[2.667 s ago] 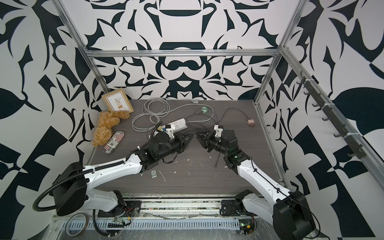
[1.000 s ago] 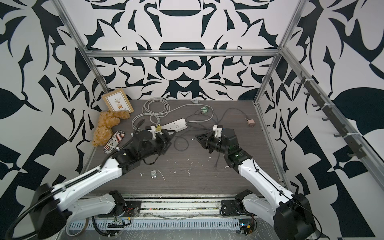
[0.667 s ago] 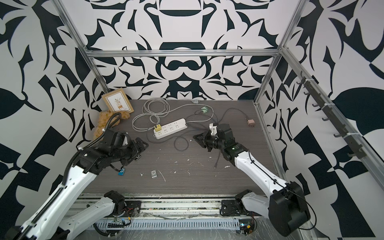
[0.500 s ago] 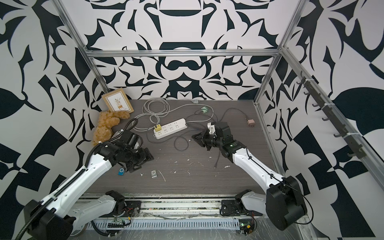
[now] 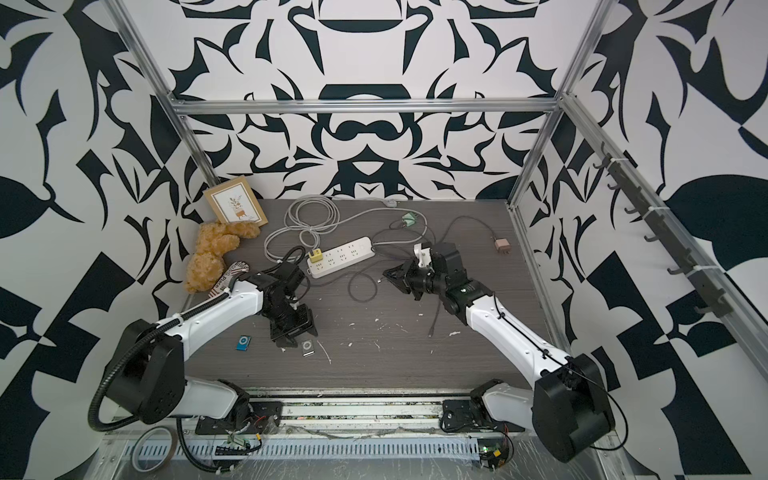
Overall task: Charge mp3
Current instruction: Pick up the MP3 player from the center of the board.
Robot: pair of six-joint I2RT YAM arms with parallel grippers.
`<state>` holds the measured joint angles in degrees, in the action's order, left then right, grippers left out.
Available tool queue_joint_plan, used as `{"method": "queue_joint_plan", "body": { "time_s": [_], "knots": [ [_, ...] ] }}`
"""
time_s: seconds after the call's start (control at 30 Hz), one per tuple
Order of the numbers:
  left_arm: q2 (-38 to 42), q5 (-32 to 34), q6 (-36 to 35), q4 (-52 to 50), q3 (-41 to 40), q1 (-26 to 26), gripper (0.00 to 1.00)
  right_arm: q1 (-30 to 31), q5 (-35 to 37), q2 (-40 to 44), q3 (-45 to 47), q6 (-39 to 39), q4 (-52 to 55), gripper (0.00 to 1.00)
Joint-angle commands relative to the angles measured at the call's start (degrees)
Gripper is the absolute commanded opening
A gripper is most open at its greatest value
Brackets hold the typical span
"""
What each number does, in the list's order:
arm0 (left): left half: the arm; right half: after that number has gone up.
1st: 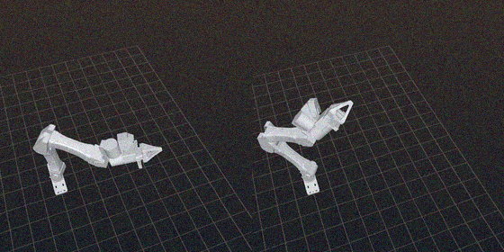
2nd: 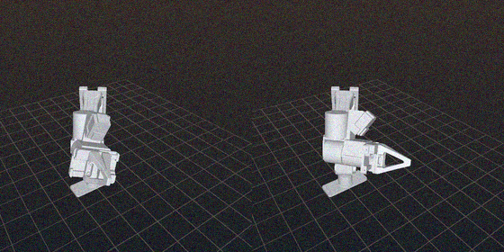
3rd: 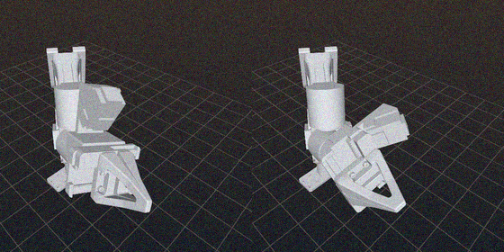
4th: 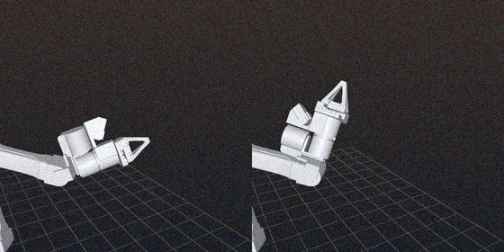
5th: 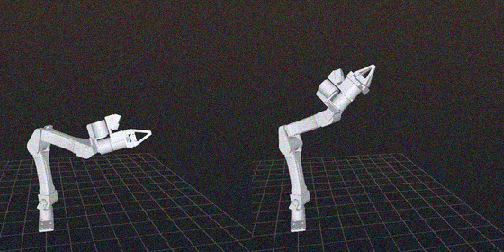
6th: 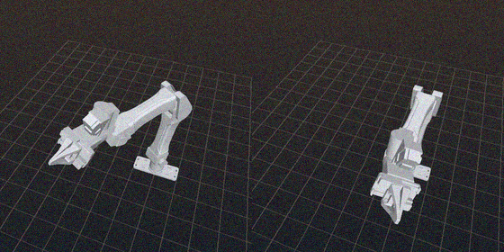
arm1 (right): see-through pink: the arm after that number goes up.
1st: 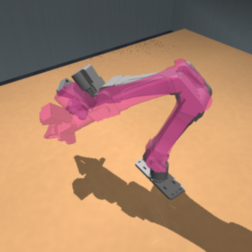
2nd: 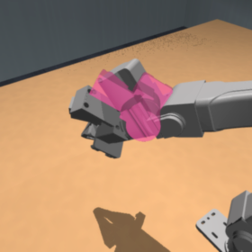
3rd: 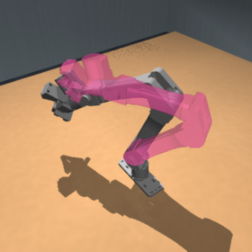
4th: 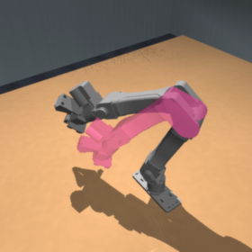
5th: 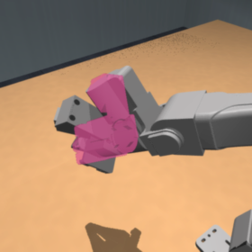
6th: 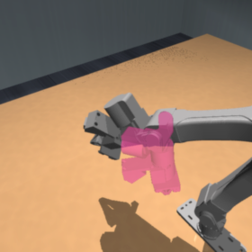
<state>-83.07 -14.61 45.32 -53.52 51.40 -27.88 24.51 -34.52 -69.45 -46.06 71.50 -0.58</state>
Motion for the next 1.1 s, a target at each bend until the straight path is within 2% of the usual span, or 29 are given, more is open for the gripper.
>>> {"method": "queue_joint_plan", "body": {
  "time_s": [0.0,0.33,1.07],
  "knots": [
    [-2.21,2.25,-0.85,-1.4,1.21,-0.98,0.6,0.21,-0.55,1.8,0.18,-1.36,-1.49,0.0],
    [-5.84,3.49,-0.32,1.66,0.2,-1.64,0.5,0.17,-0.12,2.47,0.8,-1.08,-1.74,0.0],
    [-8.17,6.54,1.52,3.98,-2.51,-3.32,0.4,0.14,0.42,3.9,2.47,-0.64,-2.38,0.0]
  ]
}}
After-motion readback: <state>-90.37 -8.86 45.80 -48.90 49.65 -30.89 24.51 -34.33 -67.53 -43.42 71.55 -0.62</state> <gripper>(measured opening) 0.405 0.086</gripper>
